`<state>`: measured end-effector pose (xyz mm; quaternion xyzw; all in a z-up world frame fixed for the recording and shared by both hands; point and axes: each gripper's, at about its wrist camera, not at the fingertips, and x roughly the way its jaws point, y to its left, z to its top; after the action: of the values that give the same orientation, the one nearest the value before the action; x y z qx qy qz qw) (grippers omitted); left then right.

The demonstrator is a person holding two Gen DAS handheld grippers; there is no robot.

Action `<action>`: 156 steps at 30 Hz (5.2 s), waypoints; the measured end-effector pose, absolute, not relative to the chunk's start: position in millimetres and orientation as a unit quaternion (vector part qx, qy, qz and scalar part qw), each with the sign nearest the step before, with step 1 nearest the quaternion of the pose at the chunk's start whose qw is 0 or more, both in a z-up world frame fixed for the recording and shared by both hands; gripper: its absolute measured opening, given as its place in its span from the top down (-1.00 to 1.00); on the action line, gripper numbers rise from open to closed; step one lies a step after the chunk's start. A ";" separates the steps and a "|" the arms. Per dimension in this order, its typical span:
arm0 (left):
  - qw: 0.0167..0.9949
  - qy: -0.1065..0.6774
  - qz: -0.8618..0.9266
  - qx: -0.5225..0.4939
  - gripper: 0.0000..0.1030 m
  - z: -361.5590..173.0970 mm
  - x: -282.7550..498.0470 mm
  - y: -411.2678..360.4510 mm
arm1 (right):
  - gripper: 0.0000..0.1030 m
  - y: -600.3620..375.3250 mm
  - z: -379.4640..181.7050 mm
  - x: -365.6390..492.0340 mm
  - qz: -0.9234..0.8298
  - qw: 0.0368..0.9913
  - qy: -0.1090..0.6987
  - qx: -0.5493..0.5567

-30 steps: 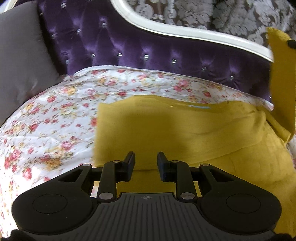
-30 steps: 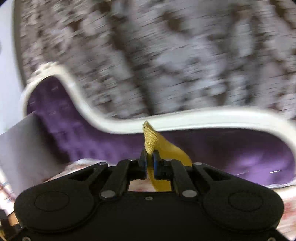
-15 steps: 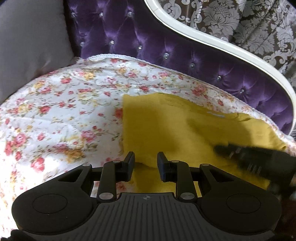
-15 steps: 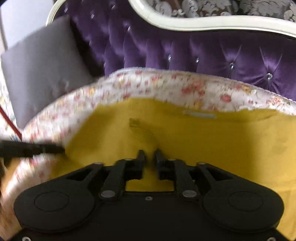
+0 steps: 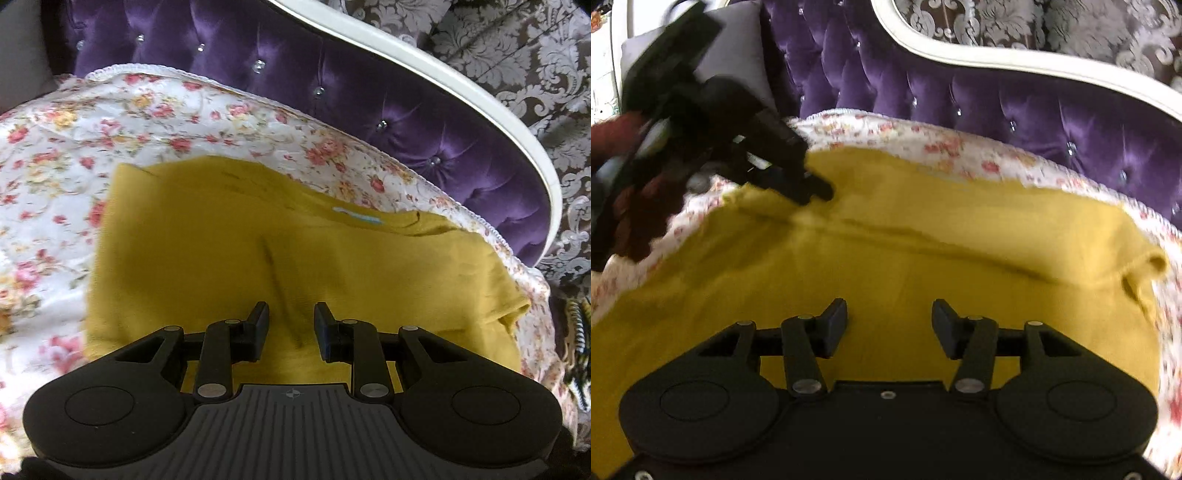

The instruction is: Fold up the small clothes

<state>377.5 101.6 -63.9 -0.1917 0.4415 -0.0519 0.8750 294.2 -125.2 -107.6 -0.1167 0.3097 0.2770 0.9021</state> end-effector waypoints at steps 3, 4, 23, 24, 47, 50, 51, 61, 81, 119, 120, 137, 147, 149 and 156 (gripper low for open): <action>0.876 0.443 -0.050 -0.182 0.44 -62.8 388.9 89.7 | -0.15 -132.3 -112.2 290.9 0.279 0.904 0.311 -0.091; 0.876 0.444 -0.049 -0.183 0.42 -62.1 391.9 87.6 | -0.18 -133.6 -113.0 291.1 0.278 0.905 0.310 -0.086; 0.924 0.357 -0.054 -0.128 0.90 3.3 379.4 120.2 | -0.22 -150.2 -112.0 297.4 0.289 0.903 0.317 -0.033; 0.920 0.368 -0.050 -0.125 0.90 -3.3 381.5 123.7 | -0.22 -154.3 -108.2 298.4 0.288 0.903 0.317 -0.025; 0.916 0.365 -0.089 -0.143 0.90 -16.8 375.4 138.4 | 0.77 -264.2 -84.0 450.1 0.067 0.940 0.335 -0.009; 0.920 0.347 -0.109 -0.147 0.90 6.2 378.7 127.8 | 0.54 -275.1 -81.4 439.0 0.068 0.946 0.317 0.015; 0.921 0.343 -0.116 -0.146 0.90 14.6 380.3 123.1 | 0.35 -275.7 -76.7 430.1 0.066 0.950 0.304 0.016; 0.932 0.293 -0.184 -0.104 0.90 113.8 406.4 52.5 | 0.13 -218.2 -47.2 334.7 0.226 0.938 0.261 0.030; 0.933 0.225 -0.268 -0.086 0.90 198.2 402.7 -29.8 | 0.15 -187.5 -80.7 398.6 0.138 0.940 0.311 0.008; 0.914 0.403 0.051 0.018 0.69 -73.7 365.6 167.6 | -0.54 -201.7 -52.3 338.2 0.190 0.939 0.287 -0.014; 0.915 0.399 0.058 0.016 0.70 -73.2 365.7 171.2 | -0.63 -200.7 -51.9 340.9 0.186 0.941 0.282 -0.017; 0.940 0.314 -0.124 -0.035 0.69 -40.6 352.6 132.6 | -0.81 -181.6 -58.9 354.6 0.207 0.940 0.272 -0.010; 0.938 0.336 0.086 -0.012 0.69 -42.6 348.9 163.1 | -0.87 -189.9 -63.7 369.8 0.184 0.942 0.280 -0.004; 0.940 0.337 0.061 -0.009 0.68 -43.6 347.2 154.0 | -0.89 -189.4 -67.7 375.3 0.179 0.942 0.285 -0.005; 0.925 0.378 0.019 0.029 0.56 -70.2 351.5 120.8 | -0.90 -195.9 -92.8 393.4 0.128 0.937 0.326 -0.007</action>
<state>351.5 120.8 -70.2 0.0290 0.3780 0.0193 0.9252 393.4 -195.9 -92.8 -0.0066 0.3256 0.1284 0.9367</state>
